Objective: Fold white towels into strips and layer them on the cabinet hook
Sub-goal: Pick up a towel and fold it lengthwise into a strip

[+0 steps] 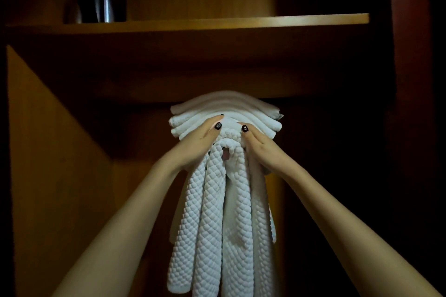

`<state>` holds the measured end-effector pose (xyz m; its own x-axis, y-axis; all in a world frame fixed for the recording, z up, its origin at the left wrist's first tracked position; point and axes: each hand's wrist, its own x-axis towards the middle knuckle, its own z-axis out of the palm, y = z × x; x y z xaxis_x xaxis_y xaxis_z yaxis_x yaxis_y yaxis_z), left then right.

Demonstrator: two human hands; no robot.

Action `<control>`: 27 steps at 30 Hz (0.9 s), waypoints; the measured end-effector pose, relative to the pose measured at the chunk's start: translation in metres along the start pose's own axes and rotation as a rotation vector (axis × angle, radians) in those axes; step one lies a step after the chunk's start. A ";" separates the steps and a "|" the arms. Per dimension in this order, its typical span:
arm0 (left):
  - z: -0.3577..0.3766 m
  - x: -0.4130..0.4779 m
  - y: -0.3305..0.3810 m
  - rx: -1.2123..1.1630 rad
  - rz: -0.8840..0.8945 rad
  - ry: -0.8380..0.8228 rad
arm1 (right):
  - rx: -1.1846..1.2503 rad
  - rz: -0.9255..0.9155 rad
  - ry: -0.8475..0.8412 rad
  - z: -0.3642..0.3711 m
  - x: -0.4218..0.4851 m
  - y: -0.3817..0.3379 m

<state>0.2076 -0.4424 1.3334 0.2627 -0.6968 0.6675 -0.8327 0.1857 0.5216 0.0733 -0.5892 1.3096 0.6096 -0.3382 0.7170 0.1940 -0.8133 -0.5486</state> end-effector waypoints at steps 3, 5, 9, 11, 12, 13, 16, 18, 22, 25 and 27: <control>0.014 -0.008 -0.006 -0.080 -0.003 0.033 | 0.009 -0.007 0.019 0.004 -0.007 -0.003; 0.017 -0.015 -0.005 -0.082 -0.012 0.051 | 0.022 0.001 -0.001 0.005 -0.011 -0.012; 0.016 -0.028 0.002 0.038 -0.073 0.080 | -0.025 -0.061 -0.017 0.000 -0.021 -0.033; 0.016 -0.042 0.006 0.128 -0.067 0.122 | -0.081 -0.008 -0.006 -0.004 -0.034 -0.043; 0.018 -0.051 0.009 0.170 -0.040 0.154 | -0.121 0.023 -0.004 -0.006 -0.044 -0.047; 0.020 -0.062 0.012 0.211 -0.005 0.186 | -0.159 0.055 0.001 -0.007 -0.059 -0.051; 0.031 -0.106 0.019 0.333 0.098 0.220 | -0.245 0.107 0.013 -0.008 -0.125 -0.060; 0.047 -0.145 0.017 0.395 0.142 0.183 | -0.319 0.161 0.002 -0.009 -0.181 -0.062; 0.110 -0.239 0.016 0.397 0.113 -0.041 | -0.450 0.376 -0.071 -0.011 -0.311 -0.044; 0.176 -0.310 0.030 0.387 0.111 -0.287 | -0.524 0.624 -0.094 -0.022 -0.426 -0.029; 0.224 -0.363 0.046 0.351 0.092 -0.436 | -0.571 0.755 -0.121 -0.032 -0.512 -0.027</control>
<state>-0.0353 -0.3362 0.9964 0.0177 -0.9241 0.3818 -0.9743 0.0698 0.2141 -0.2681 -0.4095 0.9710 0.5023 -0.8430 0.1927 -0.6683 -0.5199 -0.5321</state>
